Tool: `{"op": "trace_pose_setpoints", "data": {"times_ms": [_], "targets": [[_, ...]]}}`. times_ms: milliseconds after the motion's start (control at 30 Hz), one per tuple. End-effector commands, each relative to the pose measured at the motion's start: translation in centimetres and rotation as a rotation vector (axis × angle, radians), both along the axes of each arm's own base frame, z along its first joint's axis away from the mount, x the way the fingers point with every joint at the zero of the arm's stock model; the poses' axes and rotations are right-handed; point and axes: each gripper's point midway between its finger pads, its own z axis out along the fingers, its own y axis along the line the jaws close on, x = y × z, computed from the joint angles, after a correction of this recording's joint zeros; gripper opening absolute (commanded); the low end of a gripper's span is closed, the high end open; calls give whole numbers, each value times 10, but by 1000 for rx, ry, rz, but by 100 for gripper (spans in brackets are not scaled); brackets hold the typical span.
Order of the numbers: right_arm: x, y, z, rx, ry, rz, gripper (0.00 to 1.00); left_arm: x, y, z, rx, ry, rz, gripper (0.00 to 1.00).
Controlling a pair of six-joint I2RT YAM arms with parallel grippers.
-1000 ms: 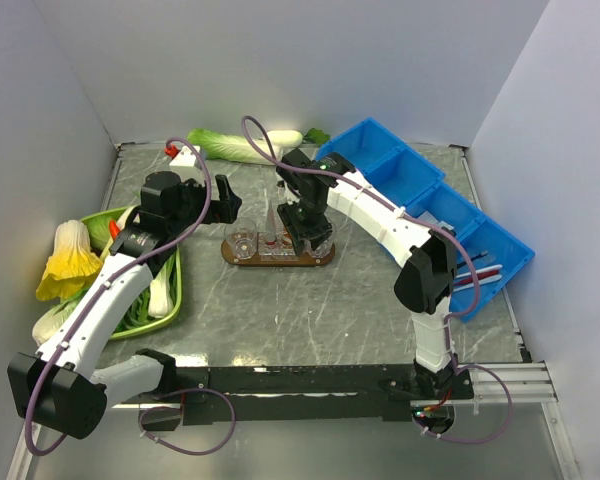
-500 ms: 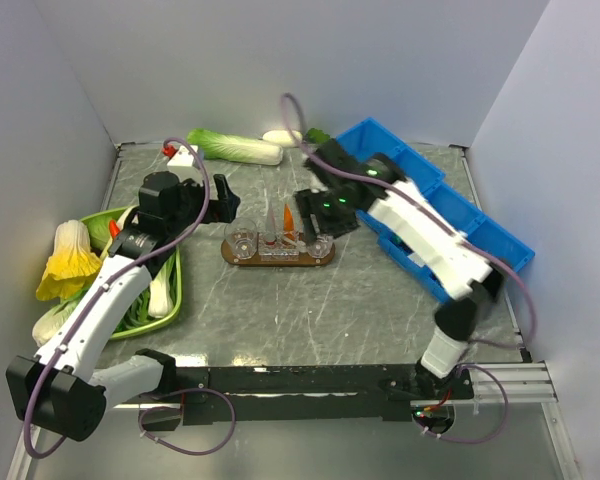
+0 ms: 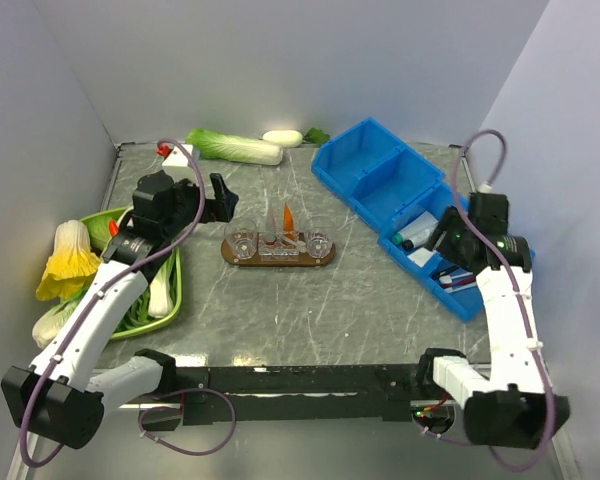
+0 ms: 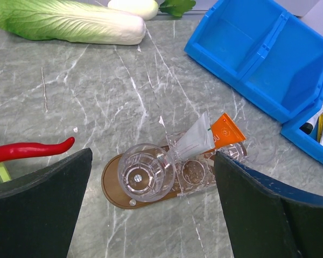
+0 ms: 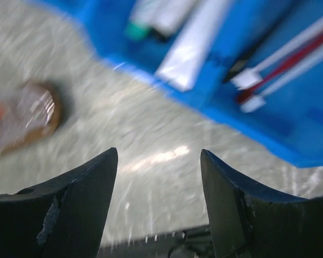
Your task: Prepare toiletry sets of a toothbrush and toothpaste on the tray
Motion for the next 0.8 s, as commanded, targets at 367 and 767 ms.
{"op": "trace_pose_setpoints", "data": {"times_ms": [367,767], "targets": [[25,-109,-98,-28,39,-390,65,-3,-14,6,43,-37,-3,99],[56,-136,-139,-36,119,-452,59,-2,-19,-2,74,-17,-6,99]]}}
